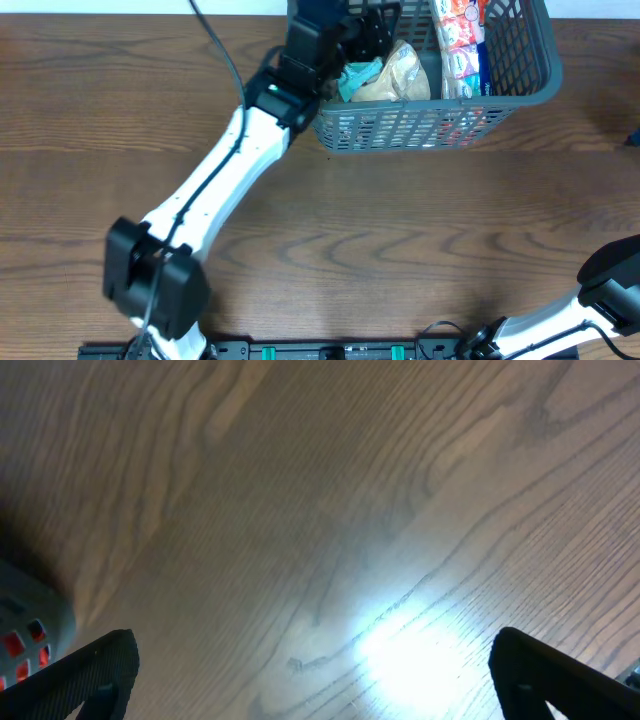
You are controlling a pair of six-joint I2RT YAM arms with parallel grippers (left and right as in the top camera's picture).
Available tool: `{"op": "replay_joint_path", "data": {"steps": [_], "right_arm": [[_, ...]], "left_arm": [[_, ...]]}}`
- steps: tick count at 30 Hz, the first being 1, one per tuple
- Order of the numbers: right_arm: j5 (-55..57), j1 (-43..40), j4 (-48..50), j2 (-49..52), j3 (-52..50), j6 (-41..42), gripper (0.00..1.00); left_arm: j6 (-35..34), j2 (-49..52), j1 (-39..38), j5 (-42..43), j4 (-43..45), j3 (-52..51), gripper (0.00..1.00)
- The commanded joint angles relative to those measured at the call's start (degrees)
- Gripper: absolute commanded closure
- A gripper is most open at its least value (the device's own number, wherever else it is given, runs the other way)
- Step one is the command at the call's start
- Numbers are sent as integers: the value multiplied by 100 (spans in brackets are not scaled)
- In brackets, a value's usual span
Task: Pack container
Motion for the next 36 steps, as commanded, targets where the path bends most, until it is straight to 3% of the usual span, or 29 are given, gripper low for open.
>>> {"op": "replay_joint_path", "data": {"steps": [1, 5, 9, 15, 19, 27, 36], "right_arm": [[-20, -42, -7, 2, -31, 55, 1], [-210, -42, -66, 0, -28, -4, 1], [-1370, -42, -162, -15, -24, -800, 1], [-2127, -39, -544, -146, -24, -1344, 1], [-2446, -37, -704, -492, -24, -1521, 1], [-2997, -20, -754, -2094, -24, -2006, 1], [-3373, -13, -1032, -3781, -24, -2006, 1]], "left_arm": [[643, -813, 146, -315, -216, 168, 19], [1165, -1460, 173, -894, -852, 168, 15], [1552, -2122, 173, -1547, -1598, 168, 10], [1631, -2868, 173, -2354, -2695, 168, 0], [1631, -3193, 173, -2702, -3230, 168, 1], [1628, -3646, 173, -3620, -3748, 168, 1], [1628, -3751, 173, -3670, -4426, 166, 1]]}}
